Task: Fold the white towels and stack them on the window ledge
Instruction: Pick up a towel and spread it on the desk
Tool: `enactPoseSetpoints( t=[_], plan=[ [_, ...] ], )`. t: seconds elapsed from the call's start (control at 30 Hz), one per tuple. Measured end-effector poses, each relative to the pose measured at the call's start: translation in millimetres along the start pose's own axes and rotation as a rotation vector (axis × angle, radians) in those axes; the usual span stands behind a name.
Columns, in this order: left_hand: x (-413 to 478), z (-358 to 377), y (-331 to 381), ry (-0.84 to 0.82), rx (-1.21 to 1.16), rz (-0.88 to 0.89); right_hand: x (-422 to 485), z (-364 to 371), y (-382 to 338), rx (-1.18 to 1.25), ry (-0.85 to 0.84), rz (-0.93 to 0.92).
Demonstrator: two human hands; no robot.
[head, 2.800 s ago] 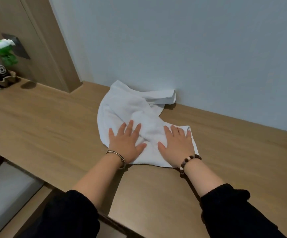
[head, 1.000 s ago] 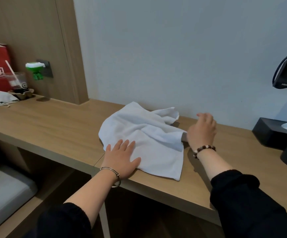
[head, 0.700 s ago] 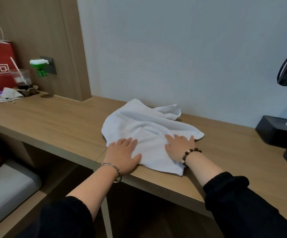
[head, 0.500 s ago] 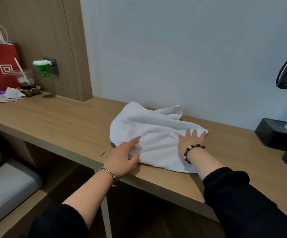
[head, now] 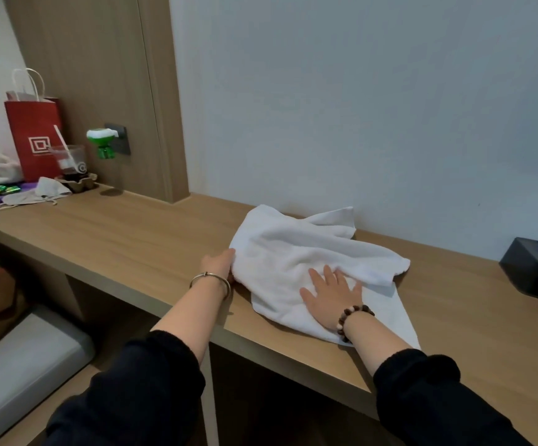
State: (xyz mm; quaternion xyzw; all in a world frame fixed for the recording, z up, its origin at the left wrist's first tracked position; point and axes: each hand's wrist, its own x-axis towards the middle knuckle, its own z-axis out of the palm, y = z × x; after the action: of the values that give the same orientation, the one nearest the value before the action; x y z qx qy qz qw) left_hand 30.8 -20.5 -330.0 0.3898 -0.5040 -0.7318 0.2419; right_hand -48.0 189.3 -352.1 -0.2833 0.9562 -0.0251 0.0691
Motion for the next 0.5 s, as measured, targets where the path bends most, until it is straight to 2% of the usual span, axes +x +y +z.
enactPoseSetpoints(
  t=[0.1,0.17,0.23,0.3,0.33,0.37,0.4,0.43,0.47,0.5],
  plan=[
    [-1,5,1,-0.031,0.188,0.127,1,-1,3,0.0,0.005,-0.025],
    [-16,12,8,0.003,0.25,0.301,-1,-1,5,0.023,0.03,-0.044],
    [-30,17,13,0.089,0.346,0.613,-4,-1,7,0.084,0.086,-0.071],
    [-52,21,17,0.127,0.47,1.058,-7,-1,9,0.148,0.171,-0.088],
    [-64,25,18,0.065,0.539,1.254,-8,-2,10,0.178,0.224,-0.076],
    [-68,30,16,-0.075,0.62,1.371,-10,-3,11,0.207,0.281,-0.045],
    [-72,36,15,-0.247,0.726,1.382,-11,-5,13,0.229,0.335,-0.001],
    [-72,40,12,-0.402,0.849,1.283,-11,-6,16,0.244,0.377,0.049],
    [-69,43,8,-0.501,0.944,1.138,-13,-6,18,0.254,0.4,0.095],
    [-65,44,4,-0.507,1.004,1.02,-14,-6,21,0.262,0.403,0.132]
  ],
)
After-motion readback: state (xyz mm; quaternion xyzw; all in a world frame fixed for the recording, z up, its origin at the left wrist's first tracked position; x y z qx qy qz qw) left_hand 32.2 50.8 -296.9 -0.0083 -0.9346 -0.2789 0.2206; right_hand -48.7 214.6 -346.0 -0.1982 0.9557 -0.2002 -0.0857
